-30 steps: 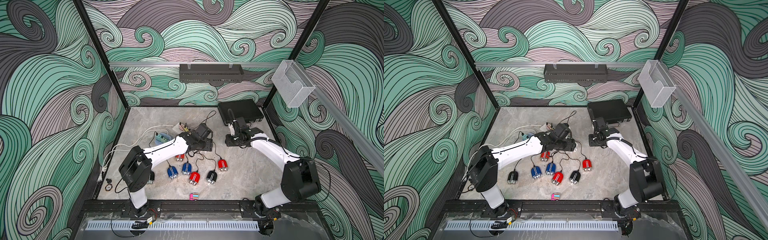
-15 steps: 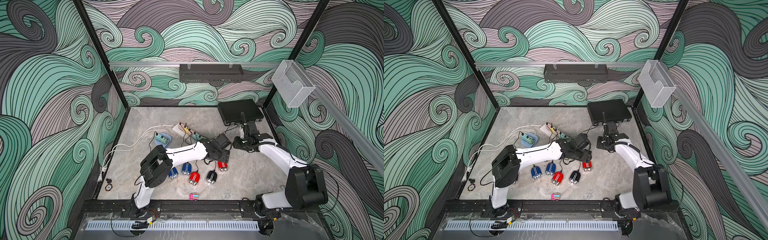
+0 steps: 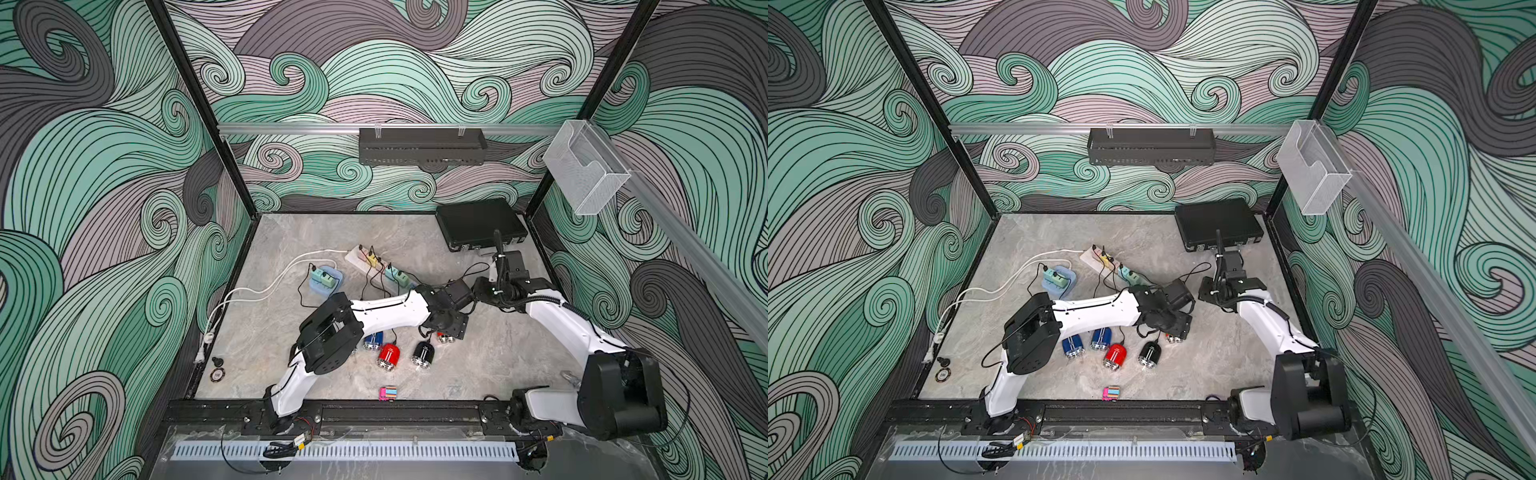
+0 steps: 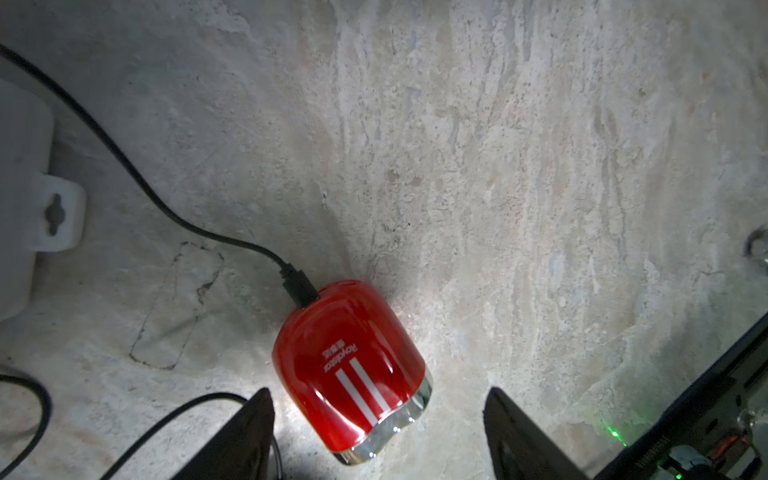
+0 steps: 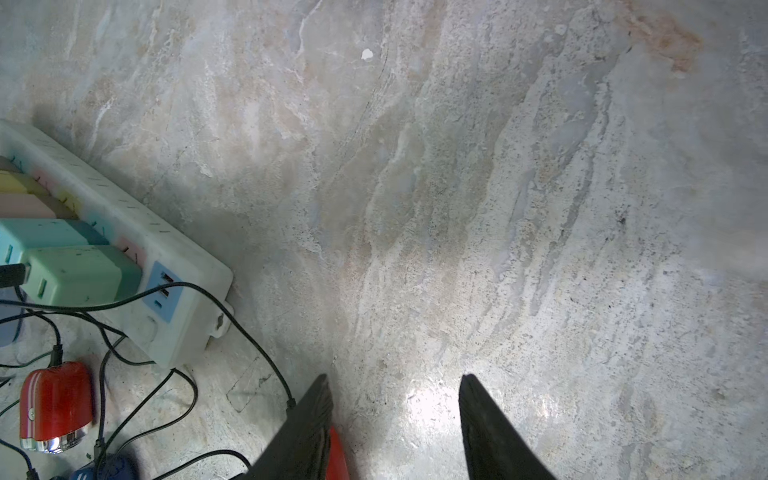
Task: Unplug the electric shaver
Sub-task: Pick up the electric shaver from the center of the board.
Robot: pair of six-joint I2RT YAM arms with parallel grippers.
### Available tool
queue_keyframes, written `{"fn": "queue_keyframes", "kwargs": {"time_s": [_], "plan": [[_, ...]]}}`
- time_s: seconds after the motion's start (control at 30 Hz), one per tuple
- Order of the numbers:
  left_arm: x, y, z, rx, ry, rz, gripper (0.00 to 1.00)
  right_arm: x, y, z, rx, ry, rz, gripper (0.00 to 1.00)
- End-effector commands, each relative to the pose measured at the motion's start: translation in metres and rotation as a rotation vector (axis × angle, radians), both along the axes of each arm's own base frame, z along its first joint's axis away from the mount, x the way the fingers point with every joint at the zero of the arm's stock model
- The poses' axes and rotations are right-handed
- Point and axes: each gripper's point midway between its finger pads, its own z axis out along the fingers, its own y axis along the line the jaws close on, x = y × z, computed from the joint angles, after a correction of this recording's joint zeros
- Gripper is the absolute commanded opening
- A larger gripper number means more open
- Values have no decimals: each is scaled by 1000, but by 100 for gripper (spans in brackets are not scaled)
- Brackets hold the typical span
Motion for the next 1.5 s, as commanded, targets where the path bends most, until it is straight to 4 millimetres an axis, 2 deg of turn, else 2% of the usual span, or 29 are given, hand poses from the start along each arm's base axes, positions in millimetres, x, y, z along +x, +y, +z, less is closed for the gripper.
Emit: {"fn": "queue_keyframes", "kwargs": {"time_s": [0.0,0.17,0.37,0.63,0.9,1.17,1.47], "plan": [[0,6,-11,70,5,22,79,3,-3,7,24,-35,-31,51],[-2,3,-22,77,28,18,79,2,-3,5,34,-33,-32,52],[-3,9,-29,125,34,23,79,3,-3,6,43,-41,-37,53],[3,34,-39,272,-7,26,79,5,-1,5,54,-41,-32,53],[0,26,-42,277,-15,-19,77,3,-3,4,46,-38,-36,53],[8,21,-43,279,-71,-51,74,2,-3,2,42,-33,-34,53],[9,23,-49,301,-80,-73,63,4,-3,-1,40,-23,-37,53]]}}
